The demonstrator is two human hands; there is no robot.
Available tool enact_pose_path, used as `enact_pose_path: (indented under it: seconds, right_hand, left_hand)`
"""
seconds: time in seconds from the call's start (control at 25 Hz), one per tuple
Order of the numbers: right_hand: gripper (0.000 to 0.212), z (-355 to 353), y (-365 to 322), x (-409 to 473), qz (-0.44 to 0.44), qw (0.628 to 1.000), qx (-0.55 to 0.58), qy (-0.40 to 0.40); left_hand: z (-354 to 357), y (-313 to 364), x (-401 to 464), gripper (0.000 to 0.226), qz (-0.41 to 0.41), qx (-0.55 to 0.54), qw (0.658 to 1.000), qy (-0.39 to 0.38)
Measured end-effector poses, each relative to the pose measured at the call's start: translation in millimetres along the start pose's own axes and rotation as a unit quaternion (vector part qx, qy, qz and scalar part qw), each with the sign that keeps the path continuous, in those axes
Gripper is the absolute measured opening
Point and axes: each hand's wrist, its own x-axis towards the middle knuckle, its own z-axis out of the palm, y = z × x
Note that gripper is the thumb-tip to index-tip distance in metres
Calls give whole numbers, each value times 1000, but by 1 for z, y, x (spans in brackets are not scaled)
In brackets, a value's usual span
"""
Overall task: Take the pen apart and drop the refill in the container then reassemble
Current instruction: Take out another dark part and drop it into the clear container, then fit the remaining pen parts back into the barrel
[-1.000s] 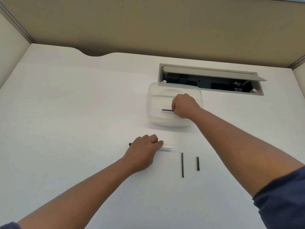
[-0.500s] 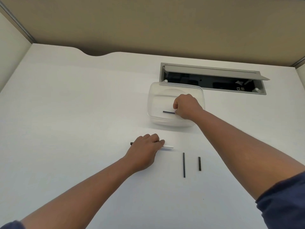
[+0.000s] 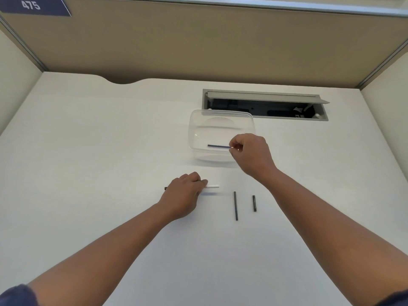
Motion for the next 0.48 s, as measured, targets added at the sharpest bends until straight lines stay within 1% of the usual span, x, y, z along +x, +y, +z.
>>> enact_pose_path:
  seconds: [0.12,0.24,0.32,0.44,0.48]
  right_hand:
    - [10,10,15,-34,48,998,-3,-45]
    - [12,27,33,-67,95,991,-34,-89]
    - [9,39,40,-87,118,985,-54,-116]
    - [22,54,43,-109,149,977,-72,-135]
    - [21,57,42,-113,150,976,-82,-136]
  left_hand:
    - [-1,7,-9,38,-8,-9,1000,-7]
    - [-1,15,-18,36,-18,-26,999,-15]
    - [-1,20,-25,33,-27,-43,999,-15]
    - [1,27,-32,28,-38,-69,997,-15]
    - [1,29,-34,28,-41,-75,996,-15]
